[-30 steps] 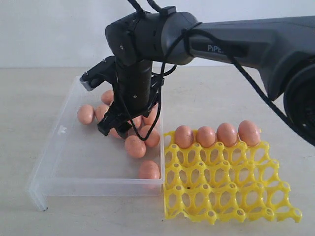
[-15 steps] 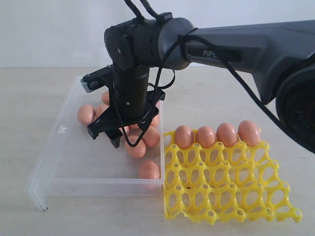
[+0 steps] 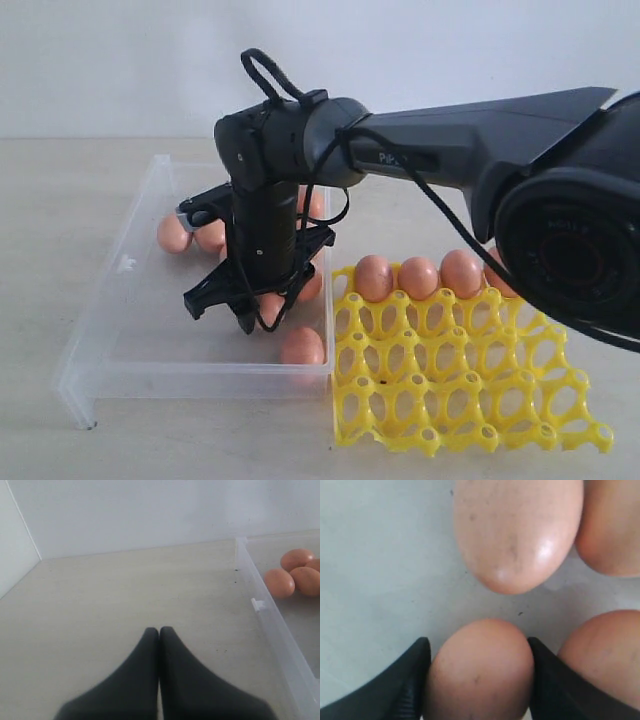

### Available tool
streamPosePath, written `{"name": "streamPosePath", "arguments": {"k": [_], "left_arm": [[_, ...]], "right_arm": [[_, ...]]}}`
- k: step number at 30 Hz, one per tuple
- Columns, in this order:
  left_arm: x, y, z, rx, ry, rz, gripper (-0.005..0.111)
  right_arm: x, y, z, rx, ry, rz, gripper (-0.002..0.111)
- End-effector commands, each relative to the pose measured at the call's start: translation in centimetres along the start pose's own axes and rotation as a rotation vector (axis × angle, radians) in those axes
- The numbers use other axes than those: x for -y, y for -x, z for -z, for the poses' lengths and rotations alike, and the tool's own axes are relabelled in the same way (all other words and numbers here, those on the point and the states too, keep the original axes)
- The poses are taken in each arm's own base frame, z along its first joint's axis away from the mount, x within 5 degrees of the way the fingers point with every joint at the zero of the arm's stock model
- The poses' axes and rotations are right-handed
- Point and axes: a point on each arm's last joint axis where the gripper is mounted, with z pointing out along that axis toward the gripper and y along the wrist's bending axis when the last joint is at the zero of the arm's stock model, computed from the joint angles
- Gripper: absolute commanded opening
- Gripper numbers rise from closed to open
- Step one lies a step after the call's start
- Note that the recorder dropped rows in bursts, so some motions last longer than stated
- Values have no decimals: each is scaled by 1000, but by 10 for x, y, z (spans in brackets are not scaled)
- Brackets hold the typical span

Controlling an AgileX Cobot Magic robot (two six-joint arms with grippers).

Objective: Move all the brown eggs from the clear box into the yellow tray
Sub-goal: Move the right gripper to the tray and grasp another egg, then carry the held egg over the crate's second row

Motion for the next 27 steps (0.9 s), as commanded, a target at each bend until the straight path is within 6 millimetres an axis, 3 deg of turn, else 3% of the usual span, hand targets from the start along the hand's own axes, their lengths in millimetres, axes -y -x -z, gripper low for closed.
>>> {"name": "streamPosePath", "arguments": {"k": [1,4,7,9,12,16,19,23,27], "left_arm": [[0,0,0,4,-5,1,-4],[0,0,0,4,-5,1,-4],[0,0,0,4,-5,1,-4],[0,0,0,4,-5,1,-4],[0,0,0,4,-5,1,-4],[0,0,0,4,-5,1,-4],[0,0,0,4,-5,1,-4],[0,0,0,4,-5,1,-4],[0,0,0,4,-5,1,-4]], "right_arm": [[1,-2,-6,-25,-6,25,1],[2,-1,-1,-19,-10,30,1],[-3,-1,33,26,2,9,1],[-12,2,70,139,12,16,1],[-27,5,141,416,38,33,1],[-54,-5,239,828,20,131,1],[-72,-19,277,988,-112,231,-1],[-86,-34,285,1122,-286,242,-1],[-80,-58,261,1234,-236,77,-1]]}}
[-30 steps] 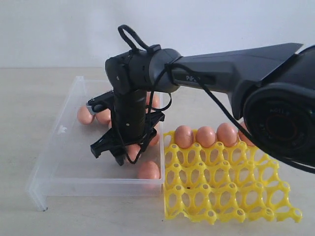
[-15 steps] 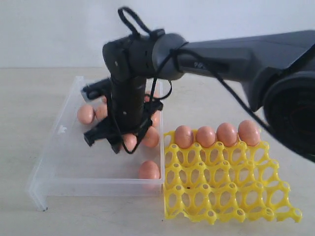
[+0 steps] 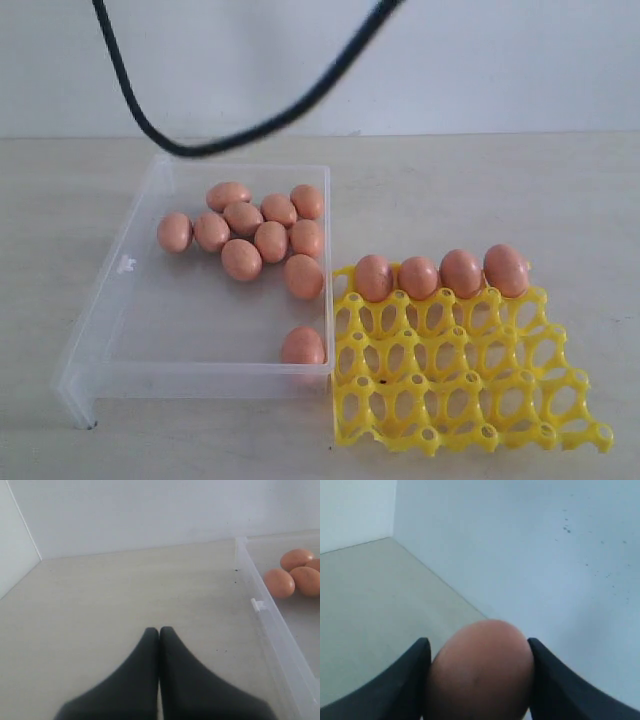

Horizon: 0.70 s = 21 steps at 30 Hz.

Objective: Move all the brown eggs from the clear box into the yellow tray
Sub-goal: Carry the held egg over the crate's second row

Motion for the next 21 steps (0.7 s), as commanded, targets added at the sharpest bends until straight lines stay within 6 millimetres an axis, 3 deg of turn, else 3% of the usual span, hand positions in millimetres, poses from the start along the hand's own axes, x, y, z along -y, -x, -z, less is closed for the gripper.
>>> {"name": "streamPosePath", "arguments": {"k": [1,6,8,10,16,17,19,21], "left_arm": [[0,0,0,4,-5,1,-4],[0,0,0,4,-5,1,-4],[0,0,0,4,-5,1,-4],[0,0,0,4,-5,1,-4],[0,0,0,4,-5,1,-4],[0,0,0,4,-5,1,-4],[0,1,0,6,-4,1,-4],[0,0,0,3,-3,1,-4]], "right_arm": [[1,-38,12,93,-70,-178,-1],[25,-120,34,38,-164,-308,-1],[52,-149,44,-32,-197,-338,-1],[77,-164,49,-85,-160,-359,-1],[196,-193,51,-154,65,-333,-1],[228,-197,56,-87,56,-483,-1],[273,-202,66,104,43,-726,-1],[327,-217,90,500,95,-953,-1]]}}
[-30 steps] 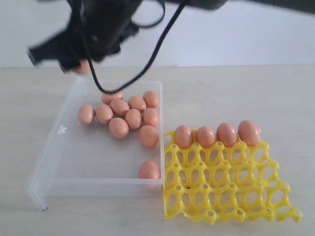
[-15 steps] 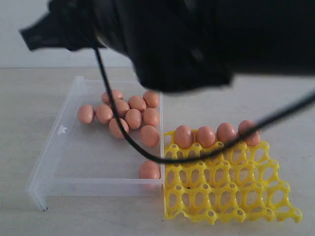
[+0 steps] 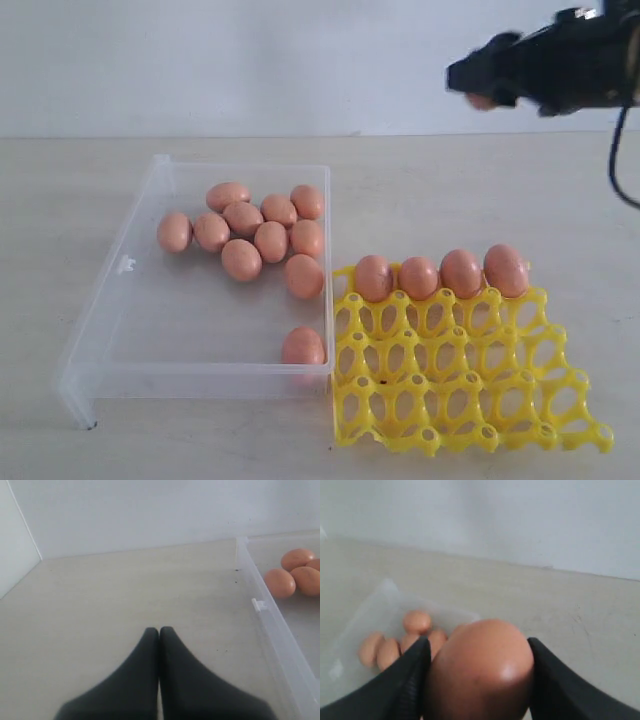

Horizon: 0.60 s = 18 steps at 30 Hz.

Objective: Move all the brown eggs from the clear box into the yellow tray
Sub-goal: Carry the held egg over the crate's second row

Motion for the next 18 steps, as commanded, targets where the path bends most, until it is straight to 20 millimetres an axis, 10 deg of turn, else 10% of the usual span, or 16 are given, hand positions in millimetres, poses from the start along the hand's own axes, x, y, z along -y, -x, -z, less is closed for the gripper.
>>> {"name": "streamPosePath", "arguments": {"k": [1,5,7,12,18], "left_arm": [[0,0,0,3,-3,1,-4],[0,0,0,3,-3,1,-4],[0,0,0,3,-3,1,-4],[0,0,0,3,-3,1,-4],[0,0,0,3,-3,1,-4]], "right_arm": [[96,39,49,626,275,-454,-1],[134,2,38,444,211,-480,-1],[112,-23,11,189,291,-369,-1],[-15,-58,-48,-155,663,80,-1],[-74,-81,-49,-343,492,339,-1]]}}
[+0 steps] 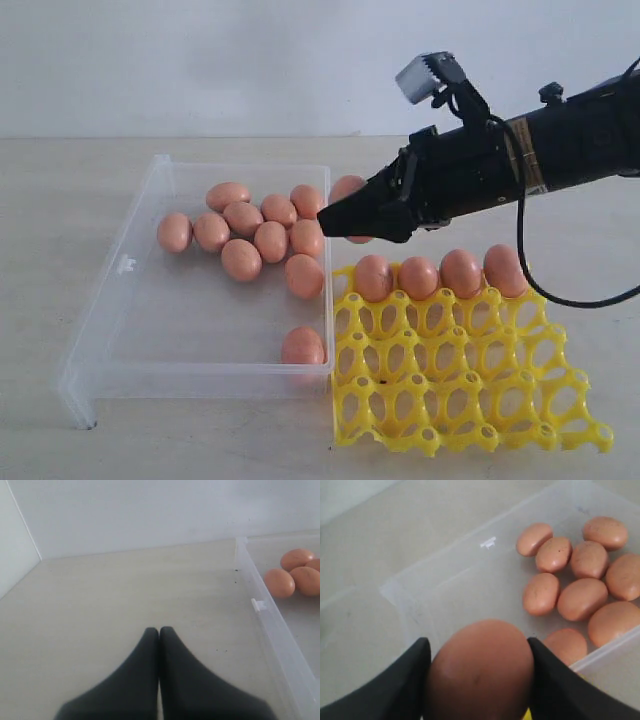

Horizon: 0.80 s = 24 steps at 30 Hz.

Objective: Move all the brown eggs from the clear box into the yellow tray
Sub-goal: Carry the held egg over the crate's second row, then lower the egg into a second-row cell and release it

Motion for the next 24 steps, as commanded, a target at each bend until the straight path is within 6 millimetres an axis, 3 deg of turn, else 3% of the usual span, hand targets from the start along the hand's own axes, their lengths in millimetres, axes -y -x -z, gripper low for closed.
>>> {"name": "streamPosePath", "arguments": {"k": [1,4,9,13,18,24], "left_arm": [[0,0,0,3,-3,1,-4],[0,0,0,3,-3,1,-4],[0,0,0,3,-3,1,-4],[0,0,0,3,-3,1,-4],[0,0,0,3,-3,1,-4],[0,0,0,3,-3,1,-4]], "right_arm": [[-21,-6,-1,-9,-56,72,-1],[-23,-33,-3,23,-99,168,-1],[-17,-55,1,234,-290,136,-1],[-14,-79,-9,103,-256,151,-1],[-9,-96,-23,91,-173,105,-1],[-5,-102,-24,34,-205,148,-1]]}}
